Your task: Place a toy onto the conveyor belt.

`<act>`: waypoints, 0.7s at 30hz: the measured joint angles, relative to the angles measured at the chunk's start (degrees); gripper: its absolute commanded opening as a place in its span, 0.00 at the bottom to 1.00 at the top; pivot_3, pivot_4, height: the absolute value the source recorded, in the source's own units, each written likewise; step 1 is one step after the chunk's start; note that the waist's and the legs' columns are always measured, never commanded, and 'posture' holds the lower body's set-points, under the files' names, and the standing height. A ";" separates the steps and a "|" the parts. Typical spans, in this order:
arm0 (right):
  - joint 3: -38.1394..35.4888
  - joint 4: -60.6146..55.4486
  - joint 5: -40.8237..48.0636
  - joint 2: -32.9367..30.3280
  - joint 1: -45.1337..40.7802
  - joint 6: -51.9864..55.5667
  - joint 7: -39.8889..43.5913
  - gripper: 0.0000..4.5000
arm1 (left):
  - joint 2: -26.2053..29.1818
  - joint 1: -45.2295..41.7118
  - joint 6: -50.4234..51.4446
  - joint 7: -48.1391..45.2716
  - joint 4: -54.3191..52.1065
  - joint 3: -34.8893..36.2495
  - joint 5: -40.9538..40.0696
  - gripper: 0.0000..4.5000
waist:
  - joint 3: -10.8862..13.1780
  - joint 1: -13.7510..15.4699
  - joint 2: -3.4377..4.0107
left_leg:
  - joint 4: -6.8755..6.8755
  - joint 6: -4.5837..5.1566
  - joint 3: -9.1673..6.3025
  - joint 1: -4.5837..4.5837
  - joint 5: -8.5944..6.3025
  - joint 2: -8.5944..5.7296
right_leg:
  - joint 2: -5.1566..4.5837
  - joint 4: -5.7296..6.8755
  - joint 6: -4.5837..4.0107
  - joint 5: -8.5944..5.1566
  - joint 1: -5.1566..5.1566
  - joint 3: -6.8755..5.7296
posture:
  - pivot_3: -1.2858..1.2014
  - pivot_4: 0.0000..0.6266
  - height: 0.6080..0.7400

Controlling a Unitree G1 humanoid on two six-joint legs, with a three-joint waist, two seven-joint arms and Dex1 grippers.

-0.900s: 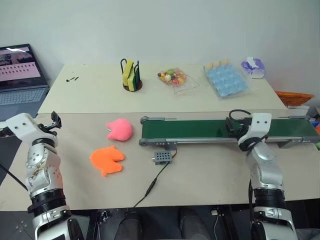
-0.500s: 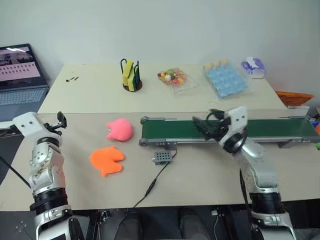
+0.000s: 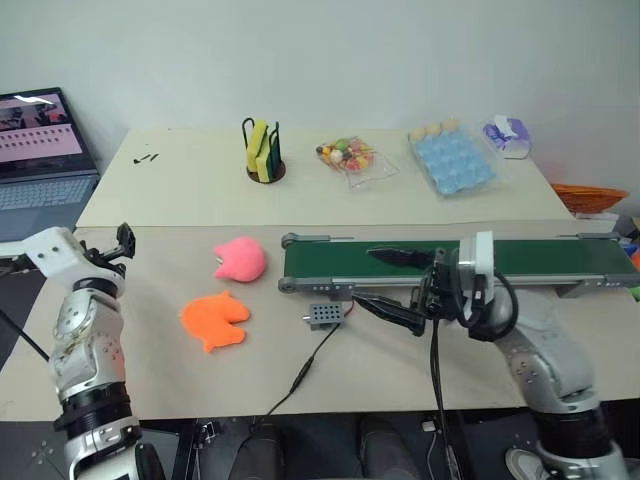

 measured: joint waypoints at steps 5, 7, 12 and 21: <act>1.96 0.29 -0.63 1.72 5.17 -1.37 1.66 1.00 | -0.68 5.44 6.04 -0.11 -6.40 1.90 -5.43 0.98 | 0.00 -0.06 0.00 | -0.02 0.00 0.00 0.02 0.00 0.01 | 0.00 0.01 0.00 0.00 0.01 0.00 | 0.52 0.24 1.00; 1.93 0.32 -0.63 3.29 5.26 -2.63 1.64 1.00 | -2.70 8.23 10.63 -0.90 -10.17 3.50 -13.07 0.98 | 0.00 -0.04 0.00 | -0.01 -0.01 -0.01 0.08 0.00 0.01 | -0.01 0.00 0.00 0.00 0.06 0.01 | 0.52 0.24 1.00; 2.16 0.50 -1.88 5.25 5.18 -5.50 0.93 1.00 | -6.64 16.62 22.27 -1.90 -15.68 6.86 -34.97 0.98 | 0.00 -0.11 0.00 | -0.01 0.00 -0.01 0.22 0.00 0.03 | 0.01 0.04 -0.09 -0.07 0.06 0.01 | 0.52 0.24 1.00; 2.47 3.41 -5.97 5.37 4.95 -7.74 0.19 1.00 | -11.74 30.10 26.51 6.85 -19.68 5.70 -48.50 0.98 | 0.00 0.42 0.00 | -0.02 -0.01 -0.04 0.47 0.00 0.00 | 0.10 0.07 -0.24 -0.15 0.23 0.07 | 0.52 0.24 1.00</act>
